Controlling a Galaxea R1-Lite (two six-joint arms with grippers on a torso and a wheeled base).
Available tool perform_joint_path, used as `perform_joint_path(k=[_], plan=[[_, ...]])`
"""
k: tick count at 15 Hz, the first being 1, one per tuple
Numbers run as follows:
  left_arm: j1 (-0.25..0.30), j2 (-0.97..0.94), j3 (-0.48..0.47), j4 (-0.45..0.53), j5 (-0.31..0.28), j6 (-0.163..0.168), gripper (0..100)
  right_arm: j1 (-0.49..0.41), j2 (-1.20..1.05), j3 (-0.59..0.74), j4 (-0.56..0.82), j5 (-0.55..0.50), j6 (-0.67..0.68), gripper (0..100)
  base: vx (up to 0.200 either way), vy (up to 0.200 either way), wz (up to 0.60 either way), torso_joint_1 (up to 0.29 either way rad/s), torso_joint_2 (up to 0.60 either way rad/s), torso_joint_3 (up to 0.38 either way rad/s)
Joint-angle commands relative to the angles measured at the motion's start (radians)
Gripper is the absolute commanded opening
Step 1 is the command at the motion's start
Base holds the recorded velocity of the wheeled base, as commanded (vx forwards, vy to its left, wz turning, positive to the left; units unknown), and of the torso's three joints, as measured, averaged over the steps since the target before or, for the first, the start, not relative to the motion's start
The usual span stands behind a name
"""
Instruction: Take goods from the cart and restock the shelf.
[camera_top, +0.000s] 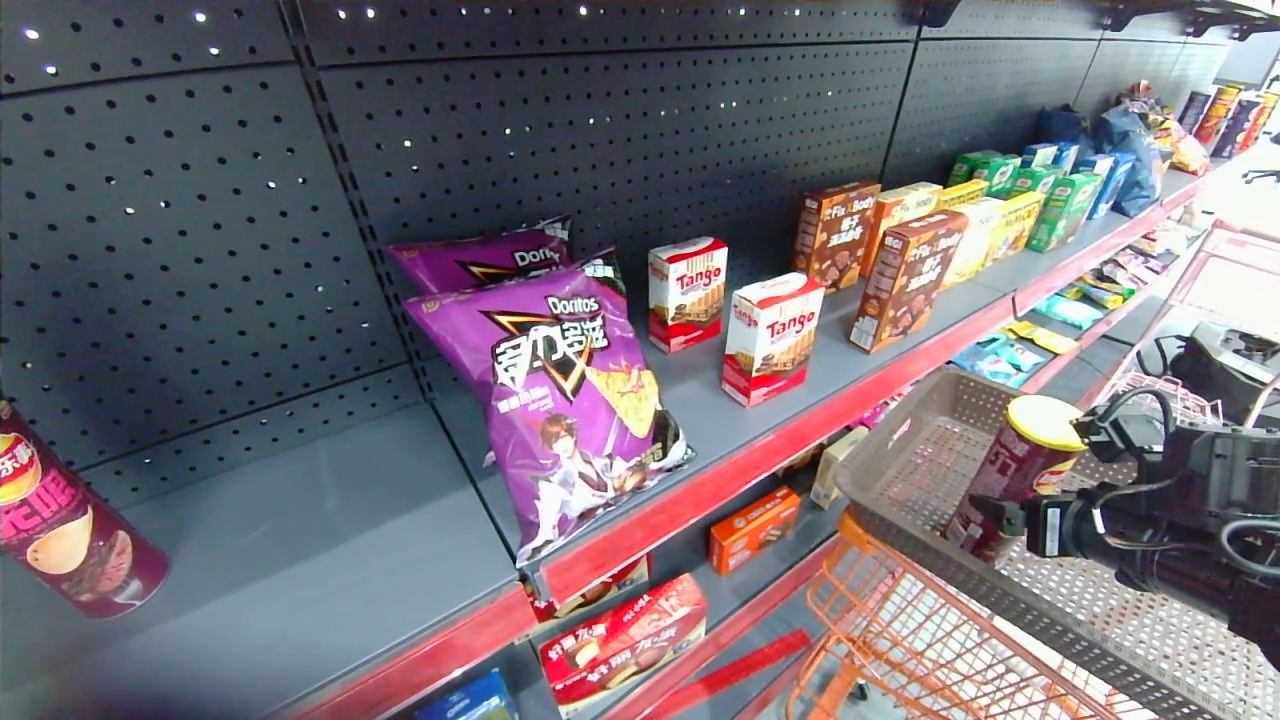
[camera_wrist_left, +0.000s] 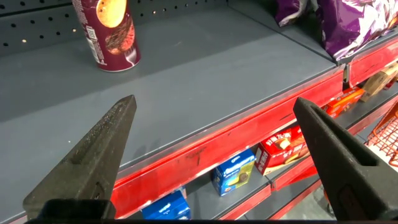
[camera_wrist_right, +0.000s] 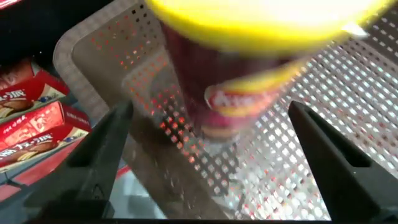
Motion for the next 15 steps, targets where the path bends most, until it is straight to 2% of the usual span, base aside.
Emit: perform_joint_path(k=[1, 8, 15], plan=[[0.000, 0.001, 0.000, 0.000, 0.000, 0.000, 100, 0.010, 0.037, -0.026, -0.001, 0.003, -0.003, 100, 0.000, 0.000, 0.00, 0.000, 0.00, 0.000], [0.000, 0.001, 0.000, 0.000, 0.000, 0.000, 100, 0.016, 0.020, -0.008, -0.041, 0.001, -0.006, 100, 0.000, 0.000, 0.00, 0.000, 0.00, 0.000], [0.000, 0.001, 0.000, 0.000, 0.000, 0.000, 100, 0.004, -0.031, 0.032, -0.095, -0.009, -0.070, 100, 0.000, 0.000, 0.00, 0.000, 0.00, 0.000]])
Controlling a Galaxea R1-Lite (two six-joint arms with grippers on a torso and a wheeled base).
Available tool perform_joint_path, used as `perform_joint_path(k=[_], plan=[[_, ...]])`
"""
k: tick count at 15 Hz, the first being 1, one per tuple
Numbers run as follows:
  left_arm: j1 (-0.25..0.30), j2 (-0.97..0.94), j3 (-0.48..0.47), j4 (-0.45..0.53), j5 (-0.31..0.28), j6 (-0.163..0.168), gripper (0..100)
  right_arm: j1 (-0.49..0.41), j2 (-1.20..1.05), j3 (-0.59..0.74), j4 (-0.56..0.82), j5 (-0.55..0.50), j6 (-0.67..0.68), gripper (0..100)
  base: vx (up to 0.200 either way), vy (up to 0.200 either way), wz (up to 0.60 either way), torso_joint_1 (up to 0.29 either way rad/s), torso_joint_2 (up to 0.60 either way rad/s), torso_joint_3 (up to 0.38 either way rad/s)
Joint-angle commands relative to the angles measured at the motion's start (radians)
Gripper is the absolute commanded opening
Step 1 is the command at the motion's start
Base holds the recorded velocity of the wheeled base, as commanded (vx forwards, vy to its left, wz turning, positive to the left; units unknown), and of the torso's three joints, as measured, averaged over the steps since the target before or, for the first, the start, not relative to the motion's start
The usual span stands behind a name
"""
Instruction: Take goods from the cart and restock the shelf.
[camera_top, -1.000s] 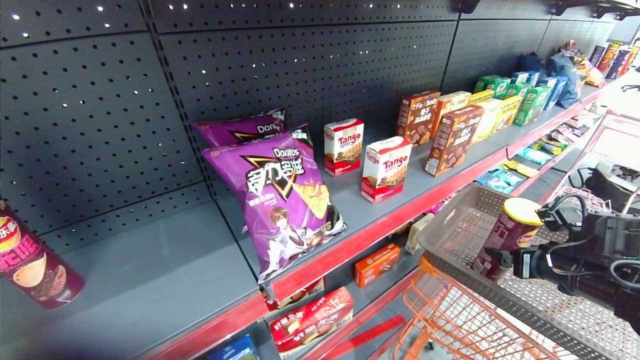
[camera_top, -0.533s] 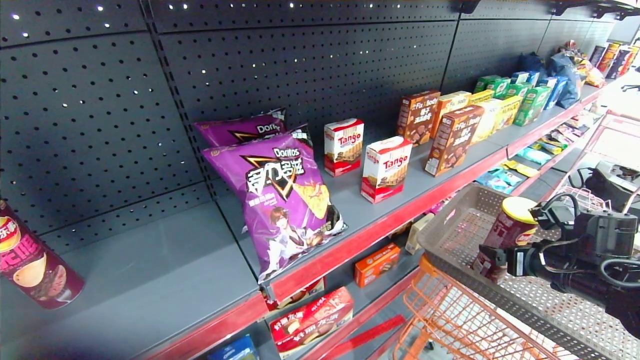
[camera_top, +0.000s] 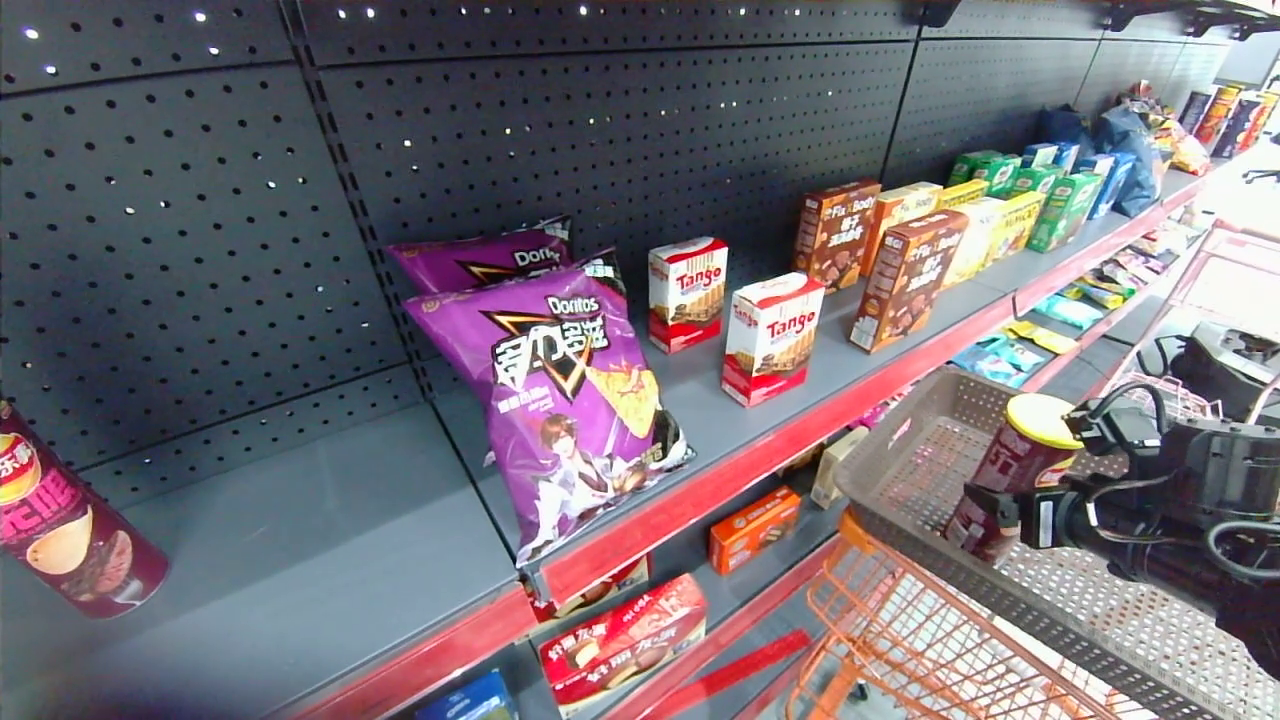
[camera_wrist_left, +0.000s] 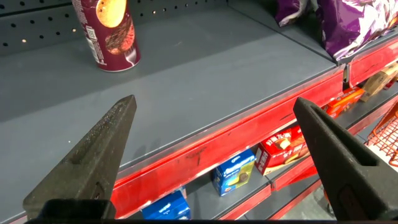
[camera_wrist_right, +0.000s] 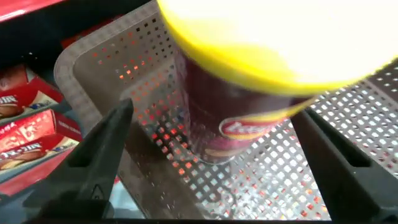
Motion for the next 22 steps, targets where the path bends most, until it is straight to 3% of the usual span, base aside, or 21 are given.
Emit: perform_joint_path(k=[1, 5, 11, 16, 19, 22], plan=[[0.000, 0.001, 0.000, 0.000, 0.001, 0.000, 100, -0.010, -0.151, 0.060, -0.013, -0.008, -0.062, 100, 0.000, 0.000, 0.00, 0.000, 0.00, 0.000], [0.000, 0.001, 0.000, 0.000, 0.001, 0.000, 100, -0.105, -0.462, 0.076, 0.024, -0.007, -0.271, 100, 0.000, 0.000, 0.00, 0.000, 0.00, 0.000], [0.000, 0.001, 0.000, 0.000, 0.001, 0.000, 100, -0.286, -0.703, 0.070, 0.245, 0.007, -0.653, 100, 0.000, 0.000, 0.00, 0.000, 0.00, 0.000], [0.000, 0.001, 0.000, 0.000, 0.001, 0.000, 100, -0.307, -0.784, 0.066, 0.237, 0.004, -0.828, 100, 0.000, 0.000, 0.00, 0.000, 0.00, 0.000], [0.000, 0.001, 0.000, 0.000, 0.001, 0.000, 100, -0.307, -0.783, 0.067, 0.239, -0.005, -0.811, 100, 0.000, 0.000, 0.00, 0.000, 0.00, 0.000], [0.000, 0.001, 0.000, 0.000, 0.001, 0.000, 100, -0.281, -0.727, 0.066, 0.254, -0.076, -0.456, 100, 0.000, 0.000, 0.00, 0.000, 0.00, 0.000]])
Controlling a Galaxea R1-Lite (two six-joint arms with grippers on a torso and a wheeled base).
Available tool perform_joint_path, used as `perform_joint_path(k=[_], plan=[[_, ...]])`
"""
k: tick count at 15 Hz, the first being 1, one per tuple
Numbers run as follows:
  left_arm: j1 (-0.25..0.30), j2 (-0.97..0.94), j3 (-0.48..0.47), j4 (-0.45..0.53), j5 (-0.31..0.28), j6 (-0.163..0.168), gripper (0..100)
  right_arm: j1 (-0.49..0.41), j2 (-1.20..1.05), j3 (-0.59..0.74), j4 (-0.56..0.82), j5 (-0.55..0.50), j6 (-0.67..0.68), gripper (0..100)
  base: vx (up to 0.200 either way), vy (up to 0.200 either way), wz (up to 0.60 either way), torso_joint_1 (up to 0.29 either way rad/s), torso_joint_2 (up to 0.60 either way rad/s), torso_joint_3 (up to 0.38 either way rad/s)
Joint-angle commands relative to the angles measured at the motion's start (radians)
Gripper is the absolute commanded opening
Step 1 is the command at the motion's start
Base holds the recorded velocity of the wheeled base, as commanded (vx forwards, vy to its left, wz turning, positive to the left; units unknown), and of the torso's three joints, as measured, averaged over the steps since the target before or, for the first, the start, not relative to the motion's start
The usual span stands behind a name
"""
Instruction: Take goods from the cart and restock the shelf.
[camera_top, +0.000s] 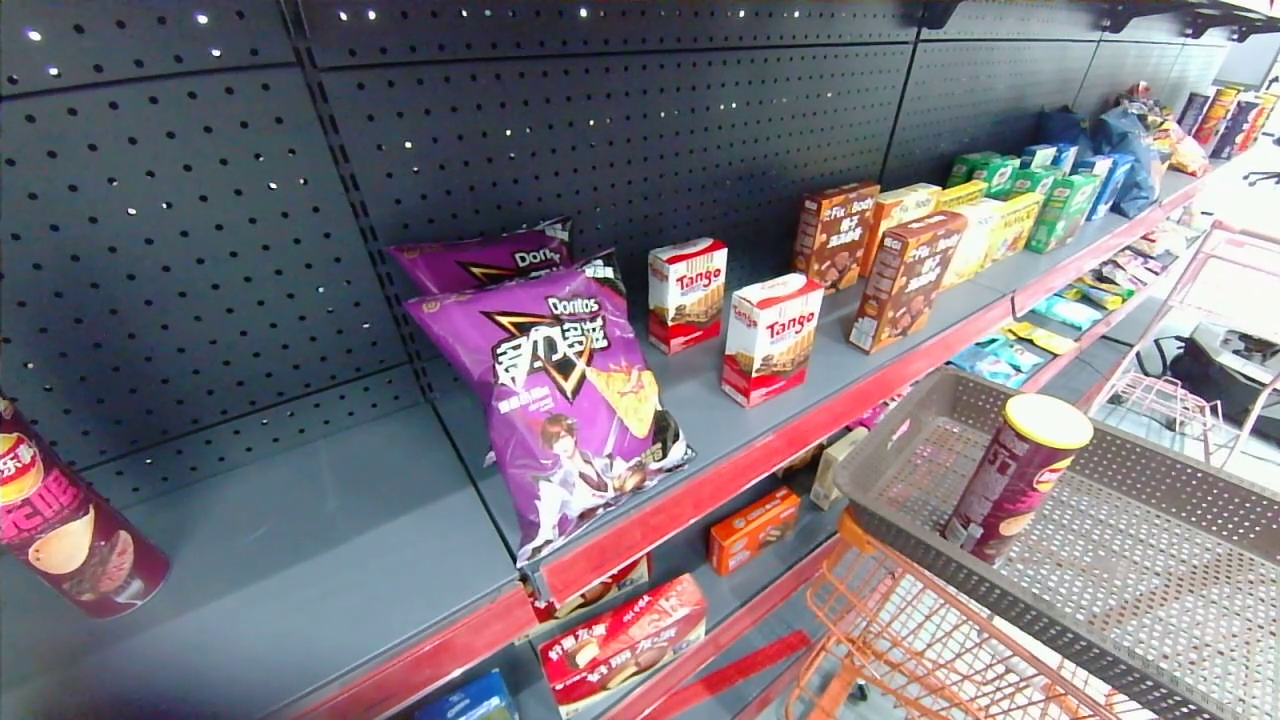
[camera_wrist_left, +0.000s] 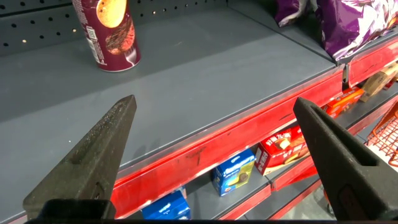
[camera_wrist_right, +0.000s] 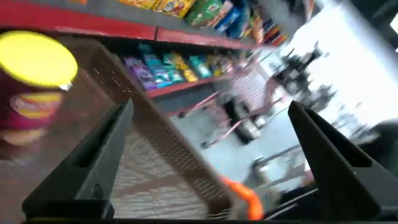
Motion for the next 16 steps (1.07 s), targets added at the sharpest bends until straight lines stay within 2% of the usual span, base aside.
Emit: perform_joint_path(k=[1, 2, 3, 4, 6, 9, 12, 16], plan=[[0.000, 0.001, 0.000, 0.000, 0.000, -0.001, 100, 0.055, 0.054, 0.001, 0.033, -0.066, 0.204, 100, 0.000, 0.000, 0.00, 0.000, 0.00, 0.000], [0.000, 0.001, 0.000, 0.000, 0.000, -0.001, 100, 0.069, 0.060, -0.001, 0.049, -0.082, 0.255, 100, 0.000, 0.000, 0.00, 0.000, 0.00, 0.000], [0.000, 0.001, 0.000, 0.000, 0.000, -0.001, 100, 0.112, 0.069, -0.004, 0.126, -0.115, 0.479, 100, 0.000, 0.000, 0.00, 0.000, 0.00, 0.000], [0.000, 0.001, 0.000, 0.000, 0.002, -0.001, 100, 0.140, 0.073, -0.007, 0.168, -0.118, 0.606, 100, 0.000, 0.000, 0.00, 0.000, 0.00, 0.000], [0.000, 0.001, 0.000, 0.000, 0.000, -0.001, 100, 0.187, 0.136, -0.011, 0.224, -0.131, 0.747, 100, 0.000, 0.000, 0.00, 0.000, 0.00, 0.000], [0.000, 0.001, 0.000, 0.000, 0.002, -0.001, 100, 0.239, 0.290, -0.031, 0.221, -0.135, 0.764, 100, 0.000, 0.000, 0.00, 0.000, 0.00, 0.000], [0.000, 0.001, 0.000, 0.000, 0.002, -0.001, 100, 0.307, 0.432, -0.034, 0.204, -0.189, 0.722, 100, 0.000, 0.000, 0.00, 0.000, 0.00, 0.000], [0.000, 0.001, 0.000, 0.000, 0.000, -0.001, 100, 0.374, 0.563, -0.034, -0.041, -0.171, 0.716, 100, 0.000, 0.000, 0.00, 0.000, 0.00, 0.000]])
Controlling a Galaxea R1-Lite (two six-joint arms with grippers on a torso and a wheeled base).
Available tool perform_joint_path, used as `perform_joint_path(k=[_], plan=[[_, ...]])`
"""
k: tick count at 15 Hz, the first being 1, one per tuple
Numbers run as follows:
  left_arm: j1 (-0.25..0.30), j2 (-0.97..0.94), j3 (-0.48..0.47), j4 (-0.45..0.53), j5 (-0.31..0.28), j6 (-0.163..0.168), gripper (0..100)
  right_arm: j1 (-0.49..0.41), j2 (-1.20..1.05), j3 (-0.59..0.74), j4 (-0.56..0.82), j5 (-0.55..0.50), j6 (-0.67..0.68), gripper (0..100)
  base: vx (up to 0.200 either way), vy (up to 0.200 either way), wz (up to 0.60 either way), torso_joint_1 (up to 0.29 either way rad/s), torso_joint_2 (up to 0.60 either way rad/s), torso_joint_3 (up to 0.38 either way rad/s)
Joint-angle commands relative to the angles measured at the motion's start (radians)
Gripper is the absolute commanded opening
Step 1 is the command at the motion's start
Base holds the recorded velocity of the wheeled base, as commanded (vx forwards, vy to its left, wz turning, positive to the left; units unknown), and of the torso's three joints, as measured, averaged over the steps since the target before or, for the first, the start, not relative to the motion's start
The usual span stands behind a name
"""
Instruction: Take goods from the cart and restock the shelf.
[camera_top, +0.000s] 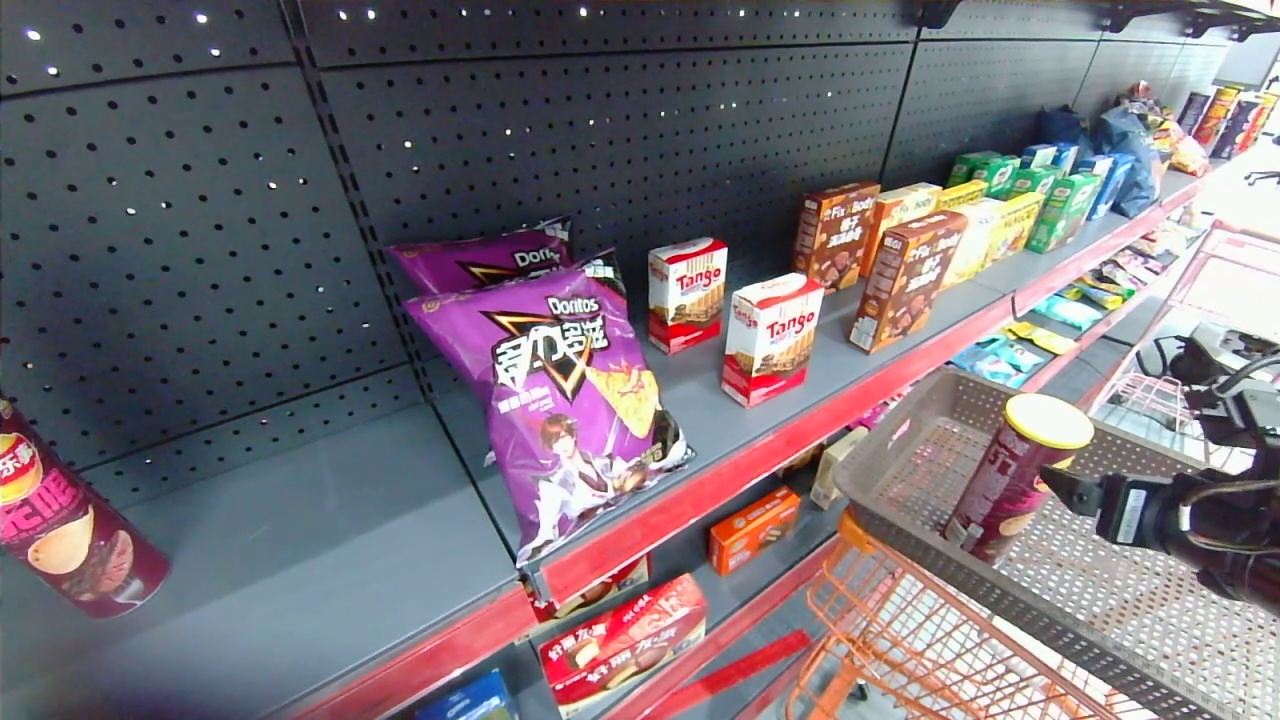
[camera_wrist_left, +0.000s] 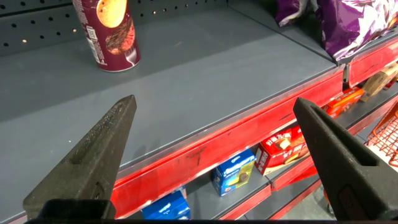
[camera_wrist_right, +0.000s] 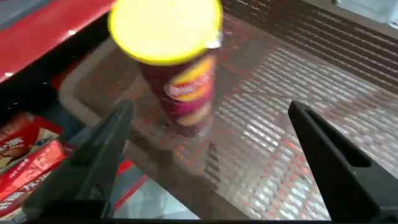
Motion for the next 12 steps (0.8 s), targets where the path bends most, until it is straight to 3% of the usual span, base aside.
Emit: perform_joint_path(k=[1, 12], plan=[[0.000, 0.001, 0.000, 0.000, 0.000, 0.000, 100, 0.045, 0.147, -0.016, -0.101, 0.002, -0.015, 100, 0.000, 0.000, 0.00, 0.000, 0.00, 0.000], [0.000, 0.001, 0.000, 0.000, 0.000, 0.000, 100, 0.019, 0.316, -0.067, -0.224, 0.019, -0.095, 100, 0.000, 0.000, 0.00, 0.000, 0.00, 0.000]])
